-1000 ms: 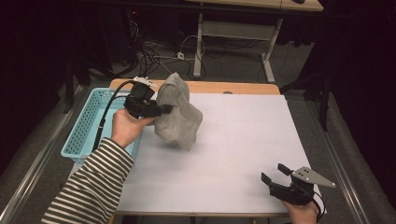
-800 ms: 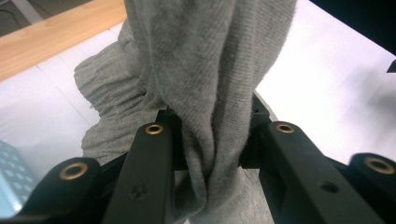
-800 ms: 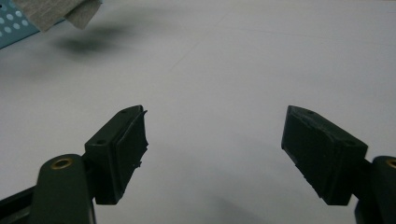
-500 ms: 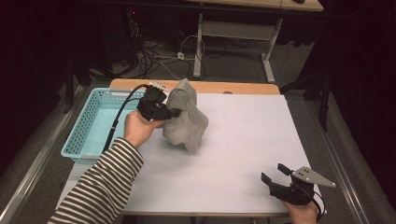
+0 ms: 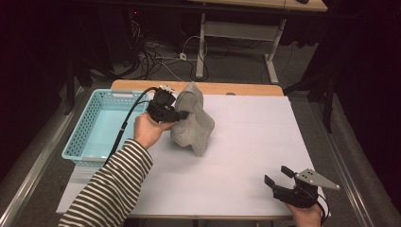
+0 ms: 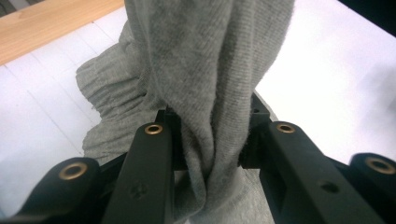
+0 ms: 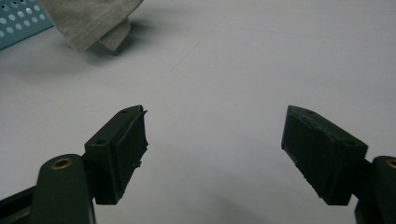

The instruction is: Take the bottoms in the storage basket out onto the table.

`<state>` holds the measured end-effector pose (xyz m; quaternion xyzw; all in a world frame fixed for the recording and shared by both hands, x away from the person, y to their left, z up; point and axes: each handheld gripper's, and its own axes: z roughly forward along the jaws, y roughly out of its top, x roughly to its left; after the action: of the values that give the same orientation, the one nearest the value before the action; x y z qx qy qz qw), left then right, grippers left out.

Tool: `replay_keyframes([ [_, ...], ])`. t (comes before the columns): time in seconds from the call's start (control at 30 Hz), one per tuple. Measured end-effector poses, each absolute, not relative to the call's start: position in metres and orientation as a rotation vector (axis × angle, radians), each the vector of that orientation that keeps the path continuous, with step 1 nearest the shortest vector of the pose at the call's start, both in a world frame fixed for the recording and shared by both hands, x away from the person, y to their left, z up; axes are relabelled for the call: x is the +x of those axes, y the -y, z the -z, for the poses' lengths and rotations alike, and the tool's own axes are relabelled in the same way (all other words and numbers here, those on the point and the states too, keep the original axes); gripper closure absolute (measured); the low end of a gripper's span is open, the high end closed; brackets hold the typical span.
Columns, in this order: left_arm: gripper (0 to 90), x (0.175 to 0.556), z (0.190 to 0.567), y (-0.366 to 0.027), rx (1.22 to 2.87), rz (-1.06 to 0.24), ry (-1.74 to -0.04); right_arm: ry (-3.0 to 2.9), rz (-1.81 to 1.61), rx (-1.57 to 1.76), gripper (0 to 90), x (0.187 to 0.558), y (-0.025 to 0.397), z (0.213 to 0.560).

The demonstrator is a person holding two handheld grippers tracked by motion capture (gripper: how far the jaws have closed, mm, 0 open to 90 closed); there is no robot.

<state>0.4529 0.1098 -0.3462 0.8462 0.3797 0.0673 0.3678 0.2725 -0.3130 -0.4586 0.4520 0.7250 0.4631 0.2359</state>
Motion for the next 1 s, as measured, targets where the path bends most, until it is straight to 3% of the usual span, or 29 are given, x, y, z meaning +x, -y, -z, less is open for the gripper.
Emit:
replay_keyframes([
  [1.0, 68.6, 0.460, 0.391, -0.091, 2.245, -0.119, -1.011, -1.996, -1.273, 1.232, 22.5, 0.273, 0.312, 0.459],
])
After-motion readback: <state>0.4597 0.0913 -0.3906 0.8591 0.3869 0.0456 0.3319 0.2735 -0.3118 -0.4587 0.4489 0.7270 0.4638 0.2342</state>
